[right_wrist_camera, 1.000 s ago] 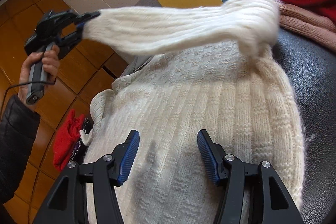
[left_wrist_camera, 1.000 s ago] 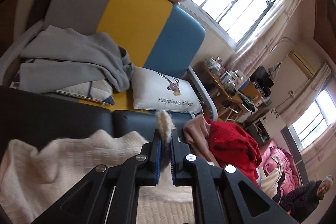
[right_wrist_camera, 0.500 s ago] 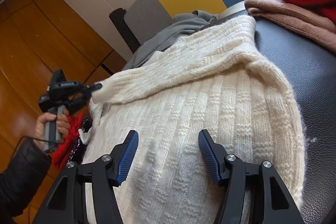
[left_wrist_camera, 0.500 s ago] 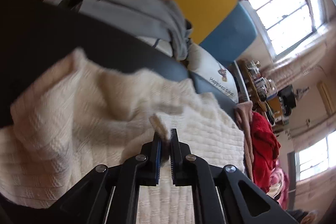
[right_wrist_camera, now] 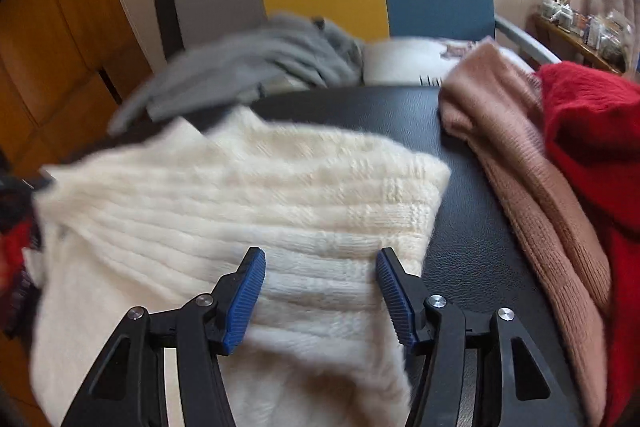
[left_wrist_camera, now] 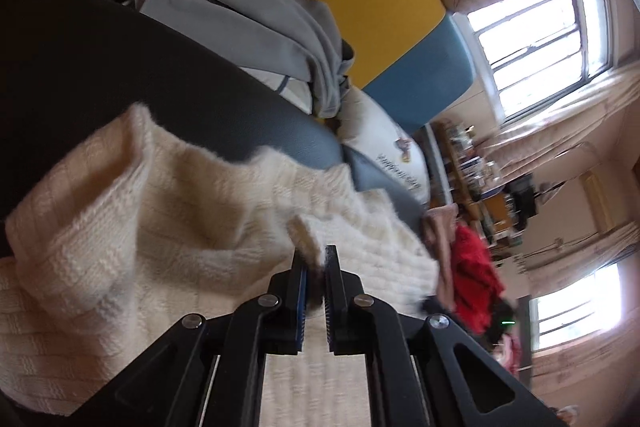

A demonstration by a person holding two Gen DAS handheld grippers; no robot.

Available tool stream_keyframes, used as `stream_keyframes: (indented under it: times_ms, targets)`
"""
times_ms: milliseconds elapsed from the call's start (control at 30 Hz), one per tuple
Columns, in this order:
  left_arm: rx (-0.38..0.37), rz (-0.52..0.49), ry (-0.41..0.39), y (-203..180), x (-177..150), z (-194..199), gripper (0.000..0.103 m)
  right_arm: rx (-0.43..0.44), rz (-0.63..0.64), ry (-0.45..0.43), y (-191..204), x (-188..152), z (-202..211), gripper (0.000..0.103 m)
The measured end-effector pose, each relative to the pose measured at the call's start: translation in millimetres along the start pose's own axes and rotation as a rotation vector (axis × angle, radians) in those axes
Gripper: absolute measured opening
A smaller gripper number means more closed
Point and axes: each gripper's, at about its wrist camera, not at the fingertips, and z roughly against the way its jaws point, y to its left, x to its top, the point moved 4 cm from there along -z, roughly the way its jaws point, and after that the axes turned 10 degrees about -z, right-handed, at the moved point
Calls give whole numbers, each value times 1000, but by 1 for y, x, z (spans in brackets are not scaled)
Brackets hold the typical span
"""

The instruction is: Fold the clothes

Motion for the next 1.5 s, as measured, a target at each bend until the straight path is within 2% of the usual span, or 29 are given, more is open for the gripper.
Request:
stream_keyframes:
  times_ms: [33,67,133,167,200,267,333,400,433,500,533,567,600,667,733,833,867,900,967,1000,1167,1267,1333,1367,1433,1500]
  targets:
    - [-27,21,2,-1,3,2,6,-27,41,14,0,-1,-6,56]
    - [-54,44,4,-2,5,4,6,-50,94,10,4,-1,-5,49]
    - [-110,94,10,-4,7,8,6,-97,198,9,10,-1,1,26]
    - [-116,112,21,-3,7,9,6,-114,236,16,10,-1,3,8]
    - [-75,108,34,0,5,7,6,-119,243,36,6,-3,3,8]
    - [60,101,72,17,-3,-4,6,-127,255,68,-3,-5,3,8]
    - [186,149,121,47,-15,-22,6,-125,248,54,-6,-6,6,9]
    - [234,210,120,73,-22,-34,7,-122,241,40,-10,-6,9,10]
    - [222,226,94,77,-22,-35,7,-121,238,33,-11,-6,10,11]
    - [232,195,73,71,-19,-35,7,-89,219,20,-9,-7,18,15]
    - [246,159,74,65,-17,-36,7,-41,212,11,-3,-9,26,16]
    - [257,121,75,58,-15,-37,7,4,207,4,3,-11,33,26]
    - [267,94,74,53,-12,-37,7,32,210,1,9,-13,36,49]
    - [277,54,63,44,-7,-36,6,30,229,-3,19,-17,34,70]
    - [272,23,40,36,-3,-31,6,14,243,24,24,-21,23,66]
    - [310,-55,10,23,4,-24,6,-4,248,63,24,-24,12,51]
    - [347,-74,8,22,5,-22,6,-6,248,67,22,-24,15,32]
    - [384,-94,6,22,6,-20,6,-17,254,75,19,-24,18,20]
    - [441,-99,23,30,8,-26,6,-27,259,103,11,-29,23,21]
    - [444,-109,26,29,7,-29,6,-27,250,106,5,-32,24,21]
    - [384,-195,14,2,-4,-41,9,4,202,94,0,-28,34,27]
    - [347,-246,7,-14,-12,-49,15,19,144,14,5,-7,42,28]
    - [323,-280,2,-24,-16,-54,16,18,104,-37,9,7,43,35]
    - [318,-286,0,-26,-19,-55,16,-15,90,-53,9,13,36,40]
    - [319,-282,-3,-26,-26,-57,16,-83,15,-29,0,20,13,49]
    - [319,-278,-7,-26,-32,-60,16,-91,-64,-22,-13,22,-9,54]
